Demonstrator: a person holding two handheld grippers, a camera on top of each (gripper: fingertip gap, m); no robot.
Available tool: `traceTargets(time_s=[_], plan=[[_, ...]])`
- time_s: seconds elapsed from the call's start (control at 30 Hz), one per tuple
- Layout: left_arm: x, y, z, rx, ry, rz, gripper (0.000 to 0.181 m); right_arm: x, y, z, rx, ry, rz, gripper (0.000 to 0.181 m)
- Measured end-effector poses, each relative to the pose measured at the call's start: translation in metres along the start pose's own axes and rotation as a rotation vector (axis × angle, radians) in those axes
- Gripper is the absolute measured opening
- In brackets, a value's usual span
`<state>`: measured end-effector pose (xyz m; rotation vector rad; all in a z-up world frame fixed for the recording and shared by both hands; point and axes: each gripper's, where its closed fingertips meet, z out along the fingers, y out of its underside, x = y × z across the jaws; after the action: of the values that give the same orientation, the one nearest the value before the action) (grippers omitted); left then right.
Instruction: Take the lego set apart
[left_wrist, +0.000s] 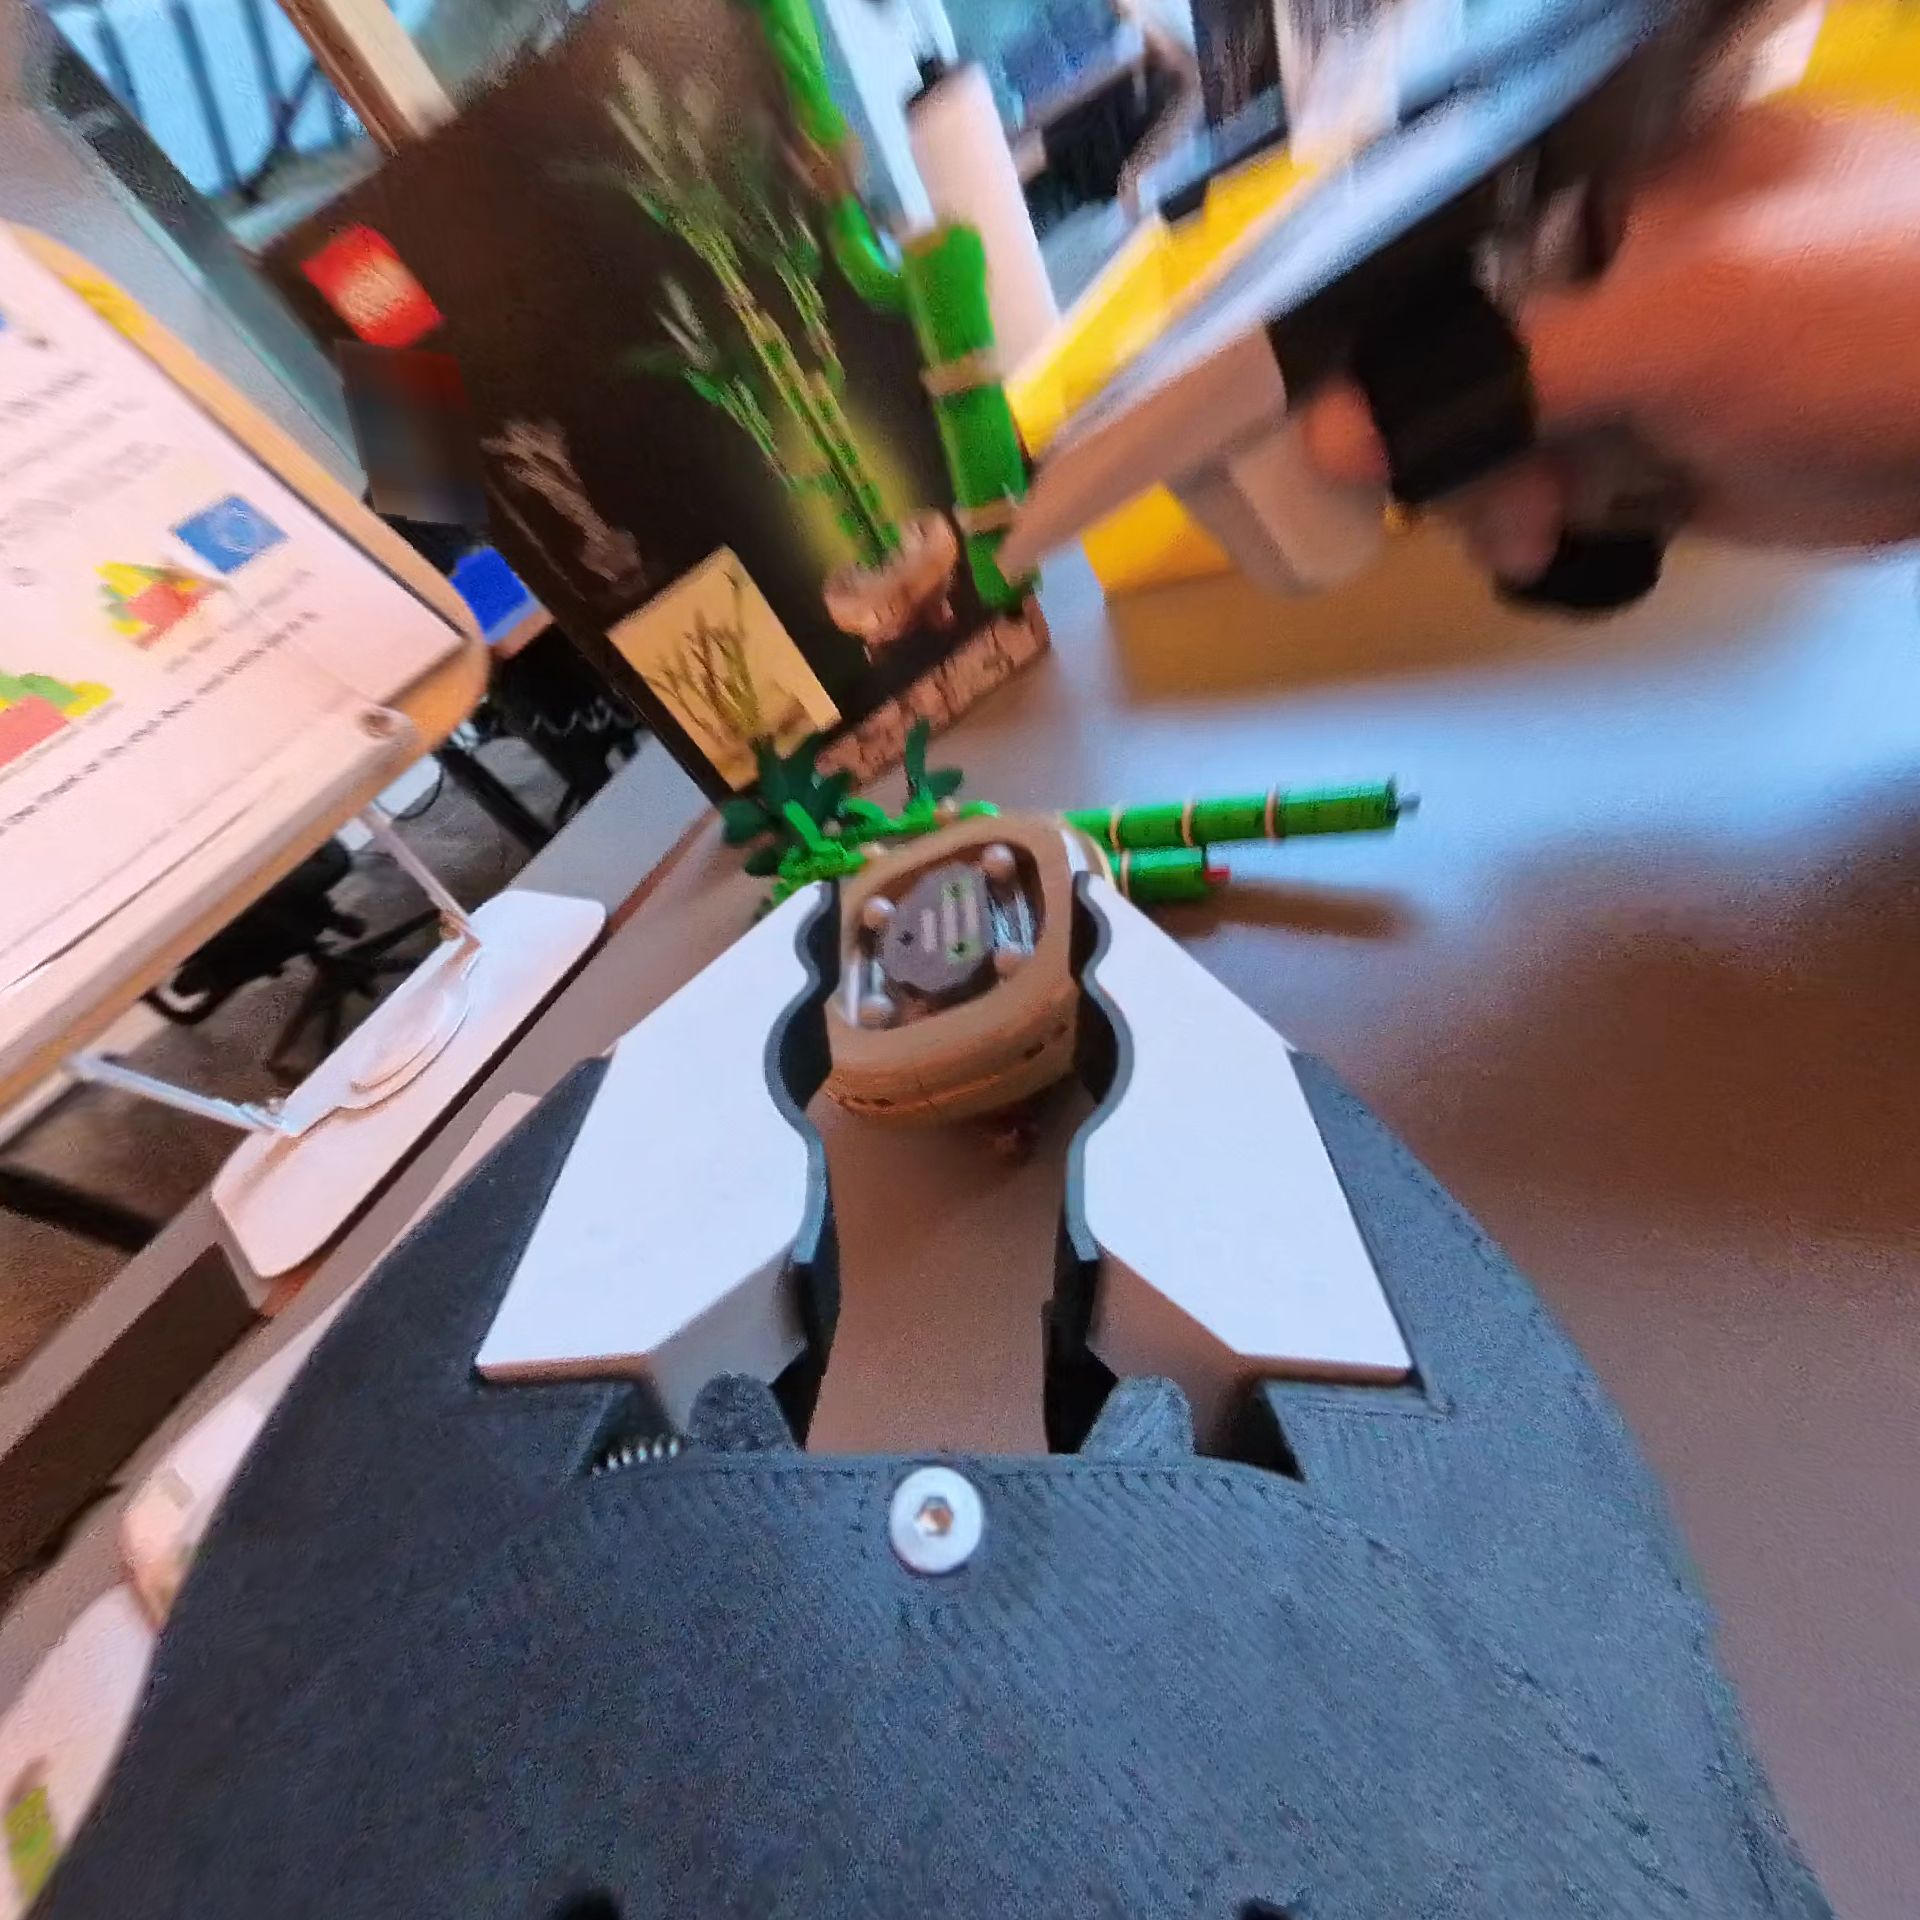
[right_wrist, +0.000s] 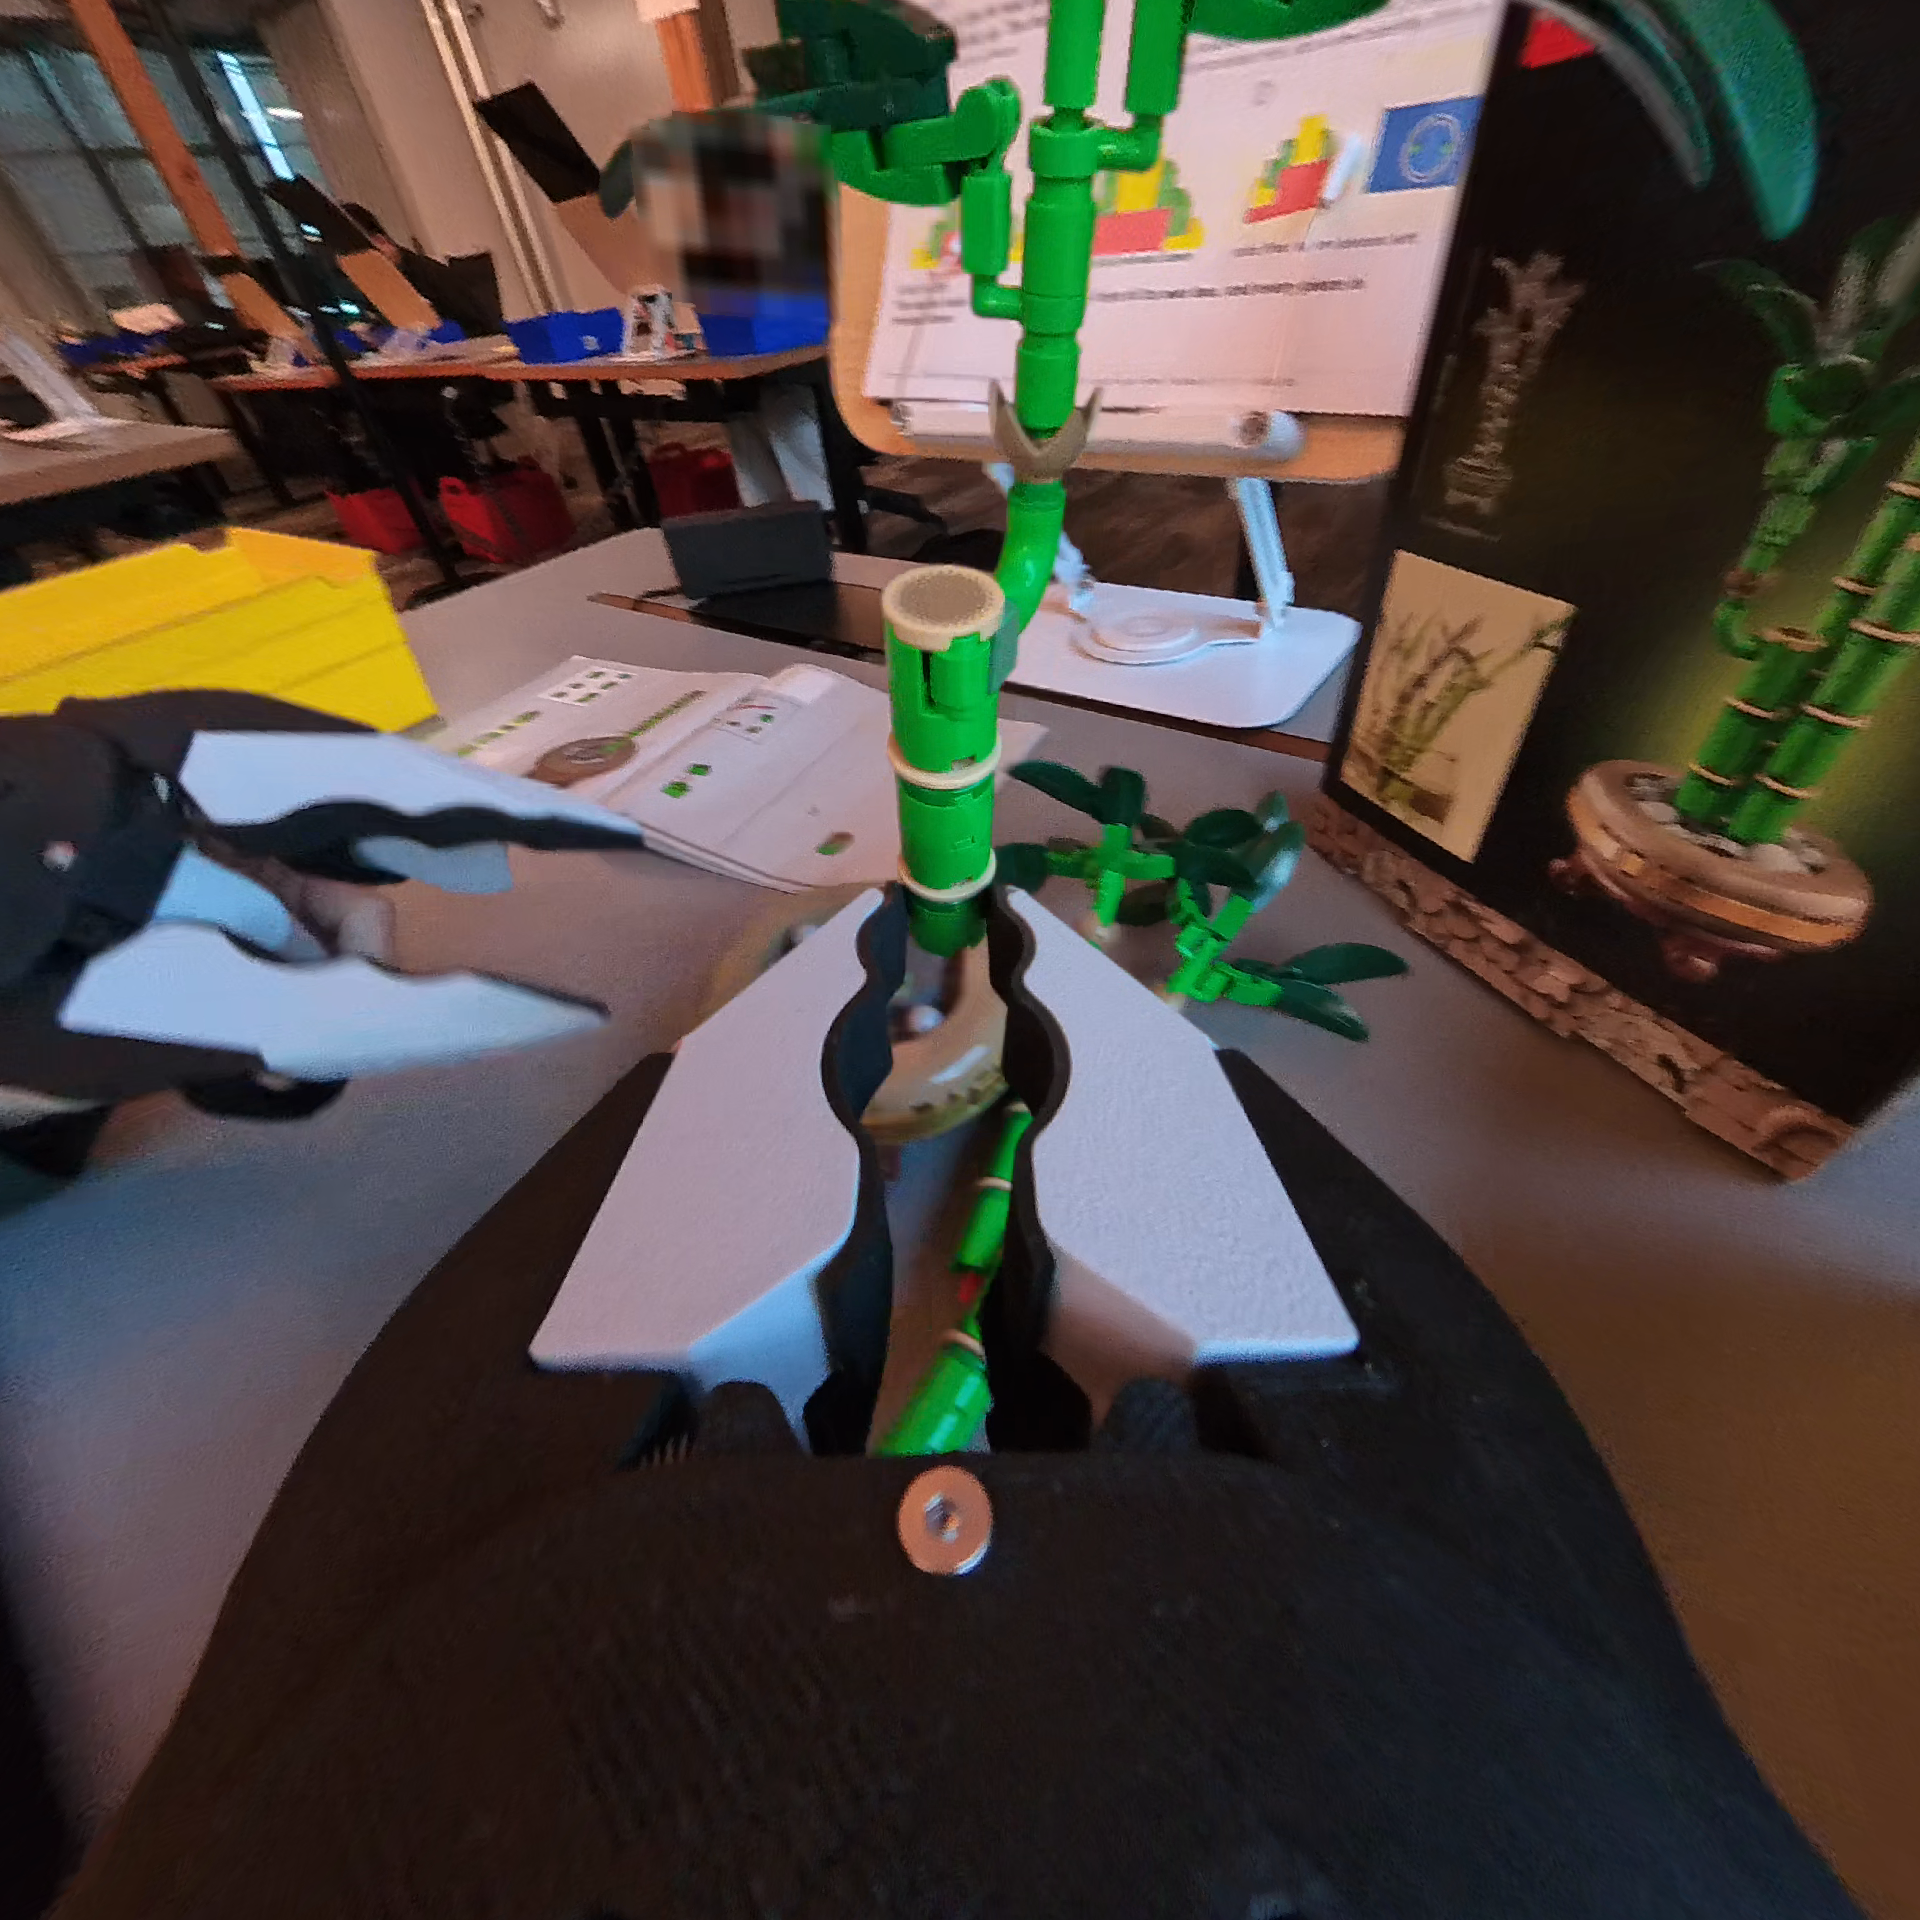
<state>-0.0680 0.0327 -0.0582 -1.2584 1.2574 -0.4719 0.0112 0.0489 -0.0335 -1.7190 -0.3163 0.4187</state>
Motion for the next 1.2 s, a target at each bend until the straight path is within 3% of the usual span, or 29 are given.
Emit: traceTargets(time_s=[0.13,0.23,0.43,0.6,0.77,1.0,1.2], plan=[[-0.026,-0.042,-0.050,0.181,0.114,-0.340,0.038,-0.053,-0.017,0.014,-0.035,-0.112,-0.073,0.013],[-0.060,-0.052,-0.089,0.290,0.121,-0.538,0.038,-0.105,-0.028,0.032,-0.080,-0.194,-0.156,0.014],[-0.136,-0.047,-0.179,0.508,0.027,-0.656,0.034,-0.178,-0.036,0.081,-0.107,-0.224,-0.369,0.014],[-0.165,-0.027,-0.221,0.558,-0.100,-0.594,0.038,-0.207,-0.021,0.121,-0.111,-0.236,-0.419,0.013],[-0.169,-0.012,-0.222,0.507,-0.215,-0.462,0.038,-0.198,0.006,0.137,-0.163,-0.201,-0.483,0.014],[-0.146,0.019,-0.182,0.277,-0.130,-0.450,0.048,-0.180,0.024,0.133,-0.230,-0.160,-0.593,0.014],[-0.139,0.028,-0.172,0.261,-0.021,-0.618,0.043,-0.180,0.030,0.135,-0.242,-0.124,-0.761,0.014]])
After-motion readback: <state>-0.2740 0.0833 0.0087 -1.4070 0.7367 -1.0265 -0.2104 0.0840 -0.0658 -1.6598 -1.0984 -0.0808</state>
